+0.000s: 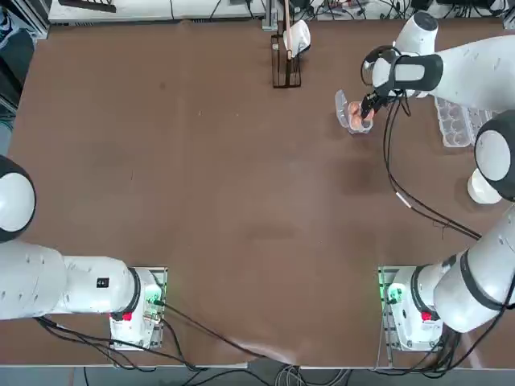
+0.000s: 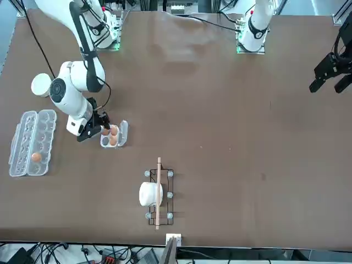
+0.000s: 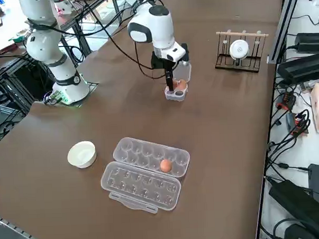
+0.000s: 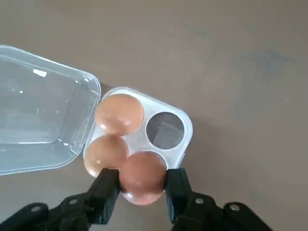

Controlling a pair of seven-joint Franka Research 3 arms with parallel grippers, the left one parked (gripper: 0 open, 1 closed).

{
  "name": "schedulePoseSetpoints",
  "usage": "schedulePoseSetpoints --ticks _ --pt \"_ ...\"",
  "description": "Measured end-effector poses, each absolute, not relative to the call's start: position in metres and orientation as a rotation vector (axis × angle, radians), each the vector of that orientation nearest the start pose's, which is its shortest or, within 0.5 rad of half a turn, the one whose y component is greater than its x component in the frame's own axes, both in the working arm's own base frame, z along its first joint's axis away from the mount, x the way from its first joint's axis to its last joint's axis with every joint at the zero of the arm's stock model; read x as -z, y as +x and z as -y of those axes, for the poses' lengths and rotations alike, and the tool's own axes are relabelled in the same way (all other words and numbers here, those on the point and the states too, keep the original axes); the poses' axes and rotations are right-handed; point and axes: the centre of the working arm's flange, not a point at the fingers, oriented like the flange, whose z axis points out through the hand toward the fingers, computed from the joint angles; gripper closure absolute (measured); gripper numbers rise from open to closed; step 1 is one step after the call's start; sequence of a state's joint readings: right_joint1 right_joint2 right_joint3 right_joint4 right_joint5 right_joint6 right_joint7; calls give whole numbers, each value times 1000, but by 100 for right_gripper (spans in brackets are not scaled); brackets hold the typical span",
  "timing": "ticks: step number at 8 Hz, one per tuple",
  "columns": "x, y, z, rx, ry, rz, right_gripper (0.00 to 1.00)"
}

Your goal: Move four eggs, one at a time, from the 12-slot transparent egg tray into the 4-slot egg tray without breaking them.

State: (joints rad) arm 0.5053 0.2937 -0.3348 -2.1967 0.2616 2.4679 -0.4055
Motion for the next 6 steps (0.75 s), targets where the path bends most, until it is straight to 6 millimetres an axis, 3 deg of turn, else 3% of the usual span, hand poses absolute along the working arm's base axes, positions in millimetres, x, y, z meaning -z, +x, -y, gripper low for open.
schedulePoseSetpoints --ticks 4,6 --pt "-254 546 -94 -2 -3018 585 41" --pt "-254 547 -94 0 -3017 588 11"
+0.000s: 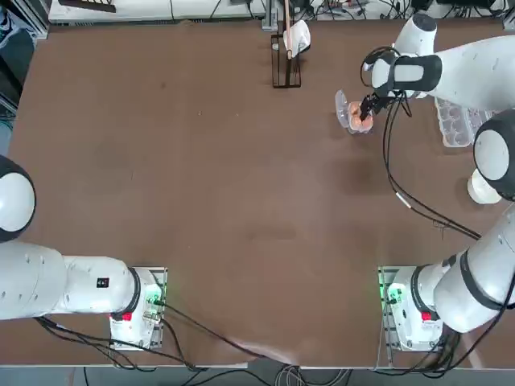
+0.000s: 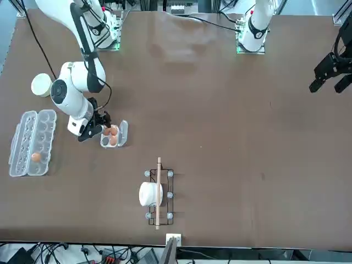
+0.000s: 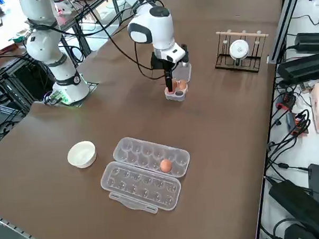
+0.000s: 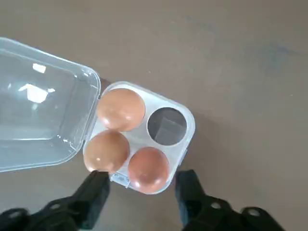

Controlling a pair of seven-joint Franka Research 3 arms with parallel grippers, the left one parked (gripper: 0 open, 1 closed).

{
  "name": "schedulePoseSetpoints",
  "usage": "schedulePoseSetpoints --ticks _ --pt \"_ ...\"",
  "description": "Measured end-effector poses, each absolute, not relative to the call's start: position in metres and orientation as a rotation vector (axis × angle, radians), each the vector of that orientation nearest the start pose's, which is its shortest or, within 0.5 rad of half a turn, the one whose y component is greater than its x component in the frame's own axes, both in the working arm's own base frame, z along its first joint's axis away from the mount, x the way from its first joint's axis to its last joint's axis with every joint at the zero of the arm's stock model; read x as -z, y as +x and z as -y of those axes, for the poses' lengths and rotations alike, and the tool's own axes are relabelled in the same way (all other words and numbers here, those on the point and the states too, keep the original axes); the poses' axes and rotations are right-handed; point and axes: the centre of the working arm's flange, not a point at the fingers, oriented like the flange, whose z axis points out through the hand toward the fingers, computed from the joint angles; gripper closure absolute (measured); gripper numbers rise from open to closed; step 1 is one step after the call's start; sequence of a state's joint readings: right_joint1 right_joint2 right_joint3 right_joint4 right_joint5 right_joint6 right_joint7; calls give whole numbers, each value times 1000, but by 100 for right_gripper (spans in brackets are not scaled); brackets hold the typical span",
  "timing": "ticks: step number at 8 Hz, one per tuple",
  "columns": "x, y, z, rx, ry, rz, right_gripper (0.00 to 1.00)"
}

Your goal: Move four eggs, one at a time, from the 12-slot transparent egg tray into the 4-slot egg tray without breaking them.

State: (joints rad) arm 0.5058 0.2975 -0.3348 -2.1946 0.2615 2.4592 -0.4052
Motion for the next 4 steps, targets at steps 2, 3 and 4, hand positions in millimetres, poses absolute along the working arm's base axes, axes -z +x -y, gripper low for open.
schedulePoseSetpoints --ticks 2,3,4 --pt "-262 552 -95 -10 -3009 595 0" --pt "-272 559 -92 -18 -3000 616 0" --pt "-286 571 -77 -9 -2985 667 0"
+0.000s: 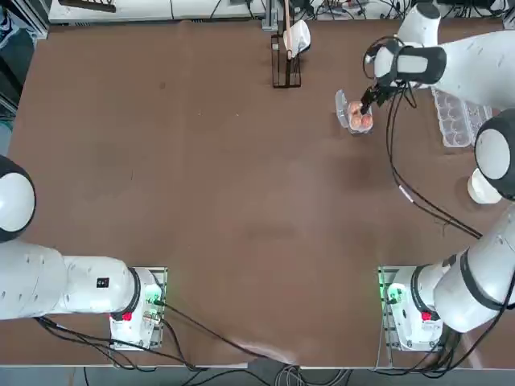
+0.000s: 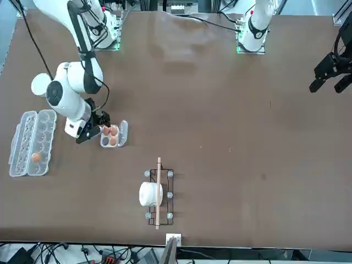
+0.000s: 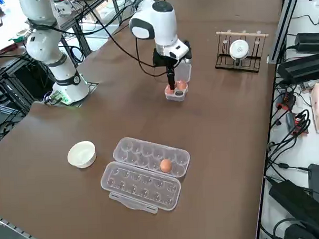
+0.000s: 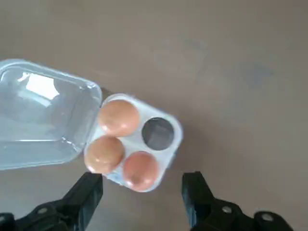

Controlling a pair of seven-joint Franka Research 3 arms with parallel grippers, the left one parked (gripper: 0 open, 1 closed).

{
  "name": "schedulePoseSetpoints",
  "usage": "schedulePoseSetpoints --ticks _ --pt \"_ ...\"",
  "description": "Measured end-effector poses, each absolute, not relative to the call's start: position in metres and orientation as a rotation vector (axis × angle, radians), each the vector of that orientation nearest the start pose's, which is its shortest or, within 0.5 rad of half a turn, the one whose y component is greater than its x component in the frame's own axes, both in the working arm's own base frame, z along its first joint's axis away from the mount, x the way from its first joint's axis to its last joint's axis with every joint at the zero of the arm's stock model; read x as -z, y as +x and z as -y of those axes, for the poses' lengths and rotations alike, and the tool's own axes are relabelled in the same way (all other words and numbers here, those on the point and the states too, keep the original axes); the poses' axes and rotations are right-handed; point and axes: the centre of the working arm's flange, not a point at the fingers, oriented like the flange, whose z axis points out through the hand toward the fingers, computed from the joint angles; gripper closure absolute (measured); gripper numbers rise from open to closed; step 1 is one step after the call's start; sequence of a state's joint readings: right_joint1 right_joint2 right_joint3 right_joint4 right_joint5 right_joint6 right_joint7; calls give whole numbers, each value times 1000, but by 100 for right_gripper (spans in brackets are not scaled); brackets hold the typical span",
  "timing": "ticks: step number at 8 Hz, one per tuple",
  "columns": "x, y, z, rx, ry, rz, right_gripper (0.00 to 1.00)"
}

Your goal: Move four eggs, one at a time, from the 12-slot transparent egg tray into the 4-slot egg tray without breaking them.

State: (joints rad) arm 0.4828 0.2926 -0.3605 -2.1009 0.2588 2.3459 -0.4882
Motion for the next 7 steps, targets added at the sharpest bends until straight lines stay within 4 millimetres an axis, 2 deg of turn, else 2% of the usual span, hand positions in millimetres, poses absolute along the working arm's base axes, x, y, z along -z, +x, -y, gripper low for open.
schedulePoseSetpoints --ticks 1,3,5,7 --pt "-302 583 -49 4 -2966 727 0" --pt "-326 598 25 37 -2945 789 0" --pt "-335 599 86 72 -2927 905 0" --pt "-337 595 140 79 -2884 1120 0"
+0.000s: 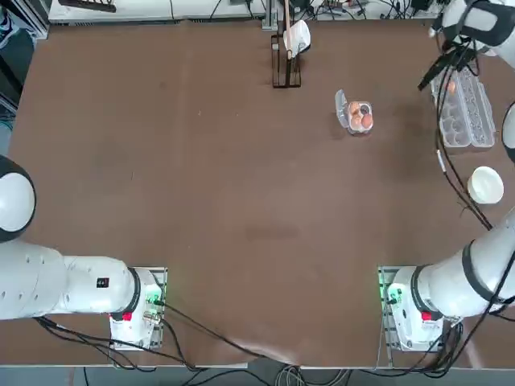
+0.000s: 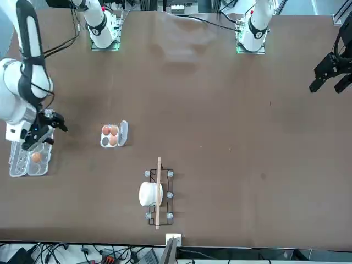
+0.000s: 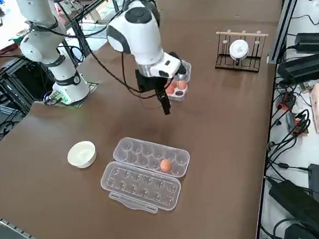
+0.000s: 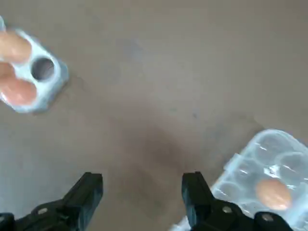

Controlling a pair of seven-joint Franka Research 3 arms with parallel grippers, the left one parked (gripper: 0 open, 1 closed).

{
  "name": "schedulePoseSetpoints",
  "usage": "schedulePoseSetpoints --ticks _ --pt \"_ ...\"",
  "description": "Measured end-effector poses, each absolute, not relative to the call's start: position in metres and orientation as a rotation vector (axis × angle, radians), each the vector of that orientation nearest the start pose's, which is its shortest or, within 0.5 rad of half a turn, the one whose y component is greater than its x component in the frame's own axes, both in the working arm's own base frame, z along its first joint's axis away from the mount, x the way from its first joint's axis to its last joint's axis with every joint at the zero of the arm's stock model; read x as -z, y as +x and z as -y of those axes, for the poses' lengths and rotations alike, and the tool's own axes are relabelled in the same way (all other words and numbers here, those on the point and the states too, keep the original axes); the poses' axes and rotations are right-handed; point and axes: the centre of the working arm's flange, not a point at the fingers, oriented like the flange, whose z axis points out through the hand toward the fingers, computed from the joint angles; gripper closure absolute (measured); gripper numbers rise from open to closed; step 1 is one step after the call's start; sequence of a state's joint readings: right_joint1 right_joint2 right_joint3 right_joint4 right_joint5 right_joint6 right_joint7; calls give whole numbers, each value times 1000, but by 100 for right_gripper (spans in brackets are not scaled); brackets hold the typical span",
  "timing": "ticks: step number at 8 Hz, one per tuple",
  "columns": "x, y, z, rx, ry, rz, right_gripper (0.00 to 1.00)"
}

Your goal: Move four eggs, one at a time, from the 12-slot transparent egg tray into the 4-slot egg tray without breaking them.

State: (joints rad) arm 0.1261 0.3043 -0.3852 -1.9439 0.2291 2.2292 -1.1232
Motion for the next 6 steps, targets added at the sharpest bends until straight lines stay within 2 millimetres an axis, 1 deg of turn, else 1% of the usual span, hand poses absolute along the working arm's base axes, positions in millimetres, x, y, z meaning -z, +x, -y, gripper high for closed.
schedulePoseSetpoints --ticks 2,3,5,6 --pt "-327 592 186 57 -2802 1358 0" --pt "-320 593 205 44 -2749 1479 0" --pt "-307 600 236 16 -2622 1726 1" --pt "-301 606 248 5 -2560 1832 1"
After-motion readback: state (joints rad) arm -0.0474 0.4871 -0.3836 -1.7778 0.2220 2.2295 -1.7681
